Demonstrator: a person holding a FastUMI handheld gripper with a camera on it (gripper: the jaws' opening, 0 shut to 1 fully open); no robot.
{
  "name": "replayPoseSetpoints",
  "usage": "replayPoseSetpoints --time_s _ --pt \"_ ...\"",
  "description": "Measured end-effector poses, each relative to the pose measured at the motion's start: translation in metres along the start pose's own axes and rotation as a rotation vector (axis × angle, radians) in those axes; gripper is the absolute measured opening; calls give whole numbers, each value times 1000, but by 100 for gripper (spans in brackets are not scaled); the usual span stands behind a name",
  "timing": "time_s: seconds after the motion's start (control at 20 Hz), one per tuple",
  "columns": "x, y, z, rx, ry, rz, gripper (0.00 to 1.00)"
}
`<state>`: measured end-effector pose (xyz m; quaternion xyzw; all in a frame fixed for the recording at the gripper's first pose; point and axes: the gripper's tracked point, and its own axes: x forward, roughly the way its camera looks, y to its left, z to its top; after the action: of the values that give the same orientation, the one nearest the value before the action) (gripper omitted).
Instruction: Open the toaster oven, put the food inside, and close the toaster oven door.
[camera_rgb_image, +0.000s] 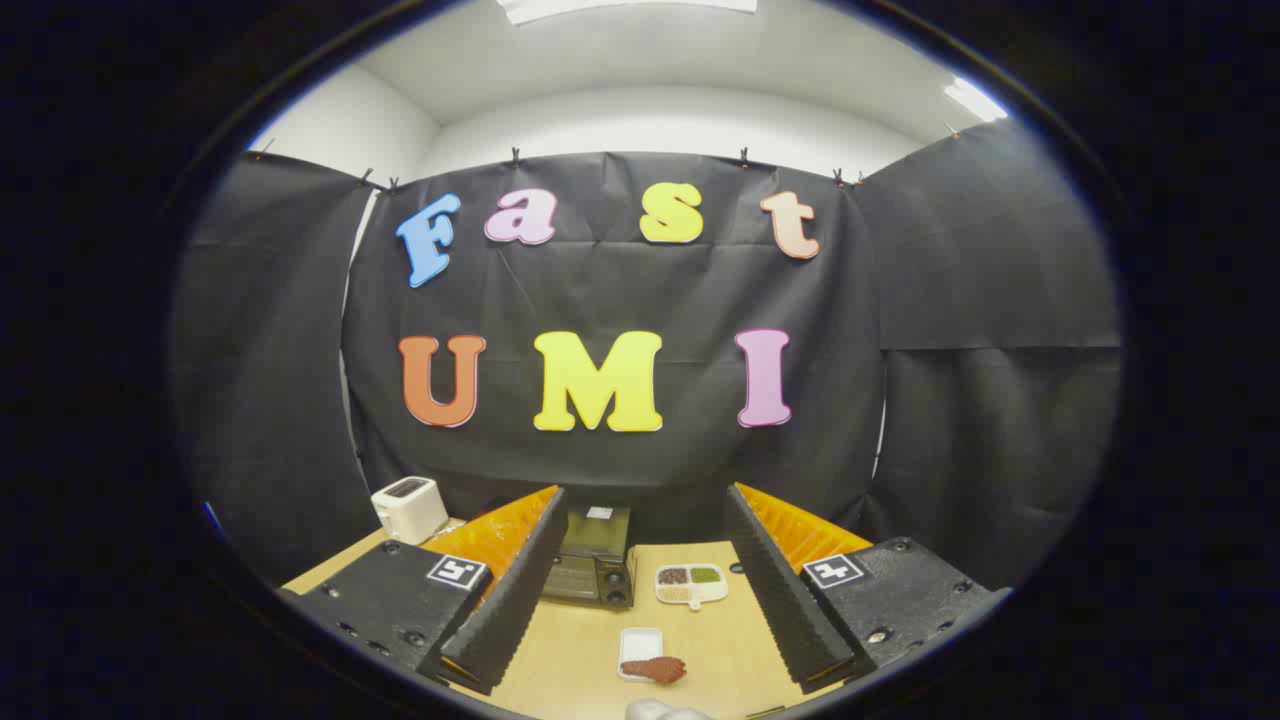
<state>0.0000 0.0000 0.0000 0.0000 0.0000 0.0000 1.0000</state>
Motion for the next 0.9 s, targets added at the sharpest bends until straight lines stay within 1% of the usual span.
replayPoseSetpoints --time_s 0.45,0.9 --pt "1 4 -4 5 13 -4 100" --pt "12 26 -7 12 12 -15 100"
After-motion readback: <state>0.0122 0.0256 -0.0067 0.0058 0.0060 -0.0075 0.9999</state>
